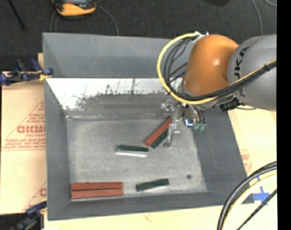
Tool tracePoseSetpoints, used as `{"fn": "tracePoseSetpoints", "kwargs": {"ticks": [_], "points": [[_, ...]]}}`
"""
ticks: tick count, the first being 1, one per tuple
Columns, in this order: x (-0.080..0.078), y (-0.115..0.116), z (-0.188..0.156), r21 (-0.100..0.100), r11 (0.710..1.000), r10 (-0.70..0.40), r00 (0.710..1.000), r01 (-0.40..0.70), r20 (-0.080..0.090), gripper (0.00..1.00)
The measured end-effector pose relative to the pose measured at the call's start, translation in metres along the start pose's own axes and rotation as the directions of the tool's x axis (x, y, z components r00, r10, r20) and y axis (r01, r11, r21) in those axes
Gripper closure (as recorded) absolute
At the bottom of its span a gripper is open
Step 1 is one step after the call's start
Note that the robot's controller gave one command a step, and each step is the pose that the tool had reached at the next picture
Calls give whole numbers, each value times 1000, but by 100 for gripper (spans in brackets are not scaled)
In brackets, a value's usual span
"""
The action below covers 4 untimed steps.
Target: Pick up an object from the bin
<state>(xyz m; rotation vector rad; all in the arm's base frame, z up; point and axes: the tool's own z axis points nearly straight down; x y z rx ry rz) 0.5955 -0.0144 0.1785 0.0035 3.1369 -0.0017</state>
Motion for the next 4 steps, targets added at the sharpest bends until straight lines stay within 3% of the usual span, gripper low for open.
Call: {"fn": "tracePoseSetpoints", "kwargs": {"ticks": [1, 2, 3, 4], "points": [[0, 0, 0, 0, 1000, 0, 1000, 0, 0, 0], [-36, -15, 101, -2, 947, -320, 947, 320, 4, 100], [-33, -15, 106, -2, 948, -319, 948, 319, 2, 0], [-35, -15, 103, -2, 949, -317, 949, 317, 7, 100]]}}
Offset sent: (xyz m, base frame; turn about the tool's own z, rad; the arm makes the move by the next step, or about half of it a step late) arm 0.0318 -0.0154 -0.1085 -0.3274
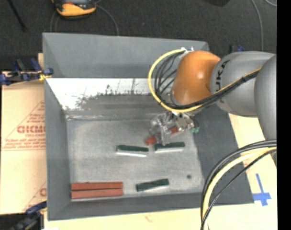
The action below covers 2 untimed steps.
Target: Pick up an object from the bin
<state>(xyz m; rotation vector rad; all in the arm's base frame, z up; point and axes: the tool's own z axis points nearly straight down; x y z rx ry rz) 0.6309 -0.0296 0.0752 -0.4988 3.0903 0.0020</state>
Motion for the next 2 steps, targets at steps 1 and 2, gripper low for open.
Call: {"fn": "tracePoseSetpoints", "kwargs": {"ticks": [1, 2], "points": [[2, 0, 3, -1, 1000, 1, 1000, -1, -5, 0], [2, 0, 3, 0, 1000, 1, 1000, -1, -5, 0]]}}
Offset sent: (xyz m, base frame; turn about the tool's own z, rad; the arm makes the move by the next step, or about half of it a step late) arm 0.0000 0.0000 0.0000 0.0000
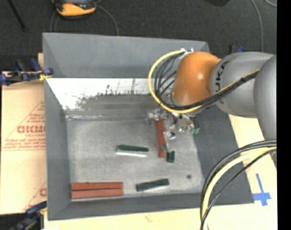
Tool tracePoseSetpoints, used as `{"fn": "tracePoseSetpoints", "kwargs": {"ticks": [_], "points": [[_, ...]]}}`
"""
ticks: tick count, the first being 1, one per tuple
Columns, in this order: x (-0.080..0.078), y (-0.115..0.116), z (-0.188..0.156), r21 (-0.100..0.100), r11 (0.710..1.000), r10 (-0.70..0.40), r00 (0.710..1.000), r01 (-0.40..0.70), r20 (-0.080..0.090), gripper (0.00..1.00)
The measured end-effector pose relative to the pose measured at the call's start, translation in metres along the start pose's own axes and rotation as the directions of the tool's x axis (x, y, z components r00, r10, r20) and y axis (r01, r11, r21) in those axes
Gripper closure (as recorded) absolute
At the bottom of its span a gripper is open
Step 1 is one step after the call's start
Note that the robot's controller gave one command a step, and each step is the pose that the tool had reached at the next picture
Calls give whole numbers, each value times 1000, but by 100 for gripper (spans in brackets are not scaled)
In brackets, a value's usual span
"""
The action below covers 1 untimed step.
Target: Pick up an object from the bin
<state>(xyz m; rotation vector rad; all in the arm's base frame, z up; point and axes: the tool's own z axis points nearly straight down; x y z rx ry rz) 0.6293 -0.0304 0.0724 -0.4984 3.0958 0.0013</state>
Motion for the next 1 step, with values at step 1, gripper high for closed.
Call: {"fn": "tracePoseSetpoints", "kwargs": {"ticks": [1], "points": [[24, 42, -27, -1, 1000, -25, 1000, 25, -9, 0]]}}
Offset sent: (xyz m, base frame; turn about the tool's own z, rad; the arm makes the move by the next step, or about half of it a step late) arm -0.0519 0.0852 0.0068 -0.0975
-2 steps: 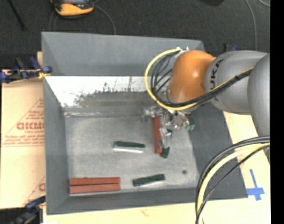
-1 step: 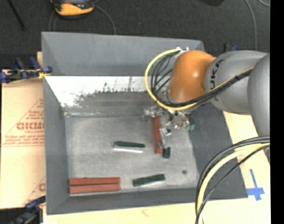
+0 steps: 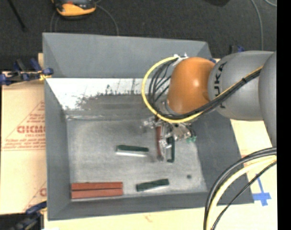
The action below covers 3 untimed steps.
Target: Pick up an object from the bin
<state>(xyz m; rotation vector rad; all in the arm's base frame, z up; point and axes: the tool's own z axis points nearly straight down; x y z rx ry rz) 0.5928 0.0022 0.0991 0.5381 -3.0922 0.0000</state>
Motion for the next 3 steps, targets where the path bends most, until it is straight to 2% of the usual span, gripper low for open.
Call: {"fn": "tracePoseSetpoints", "kwargs": {"ticks": [1, 2, 3], "points": [[-4, 54, 19, 1, 997, -74, 997, 74, 7, 100], [-4, 54, 19, 1, 997, -74, 997, 74, 6, 100], [15, 59, -114, 2, 995, -105, 995, 105, 6, 100]]}}
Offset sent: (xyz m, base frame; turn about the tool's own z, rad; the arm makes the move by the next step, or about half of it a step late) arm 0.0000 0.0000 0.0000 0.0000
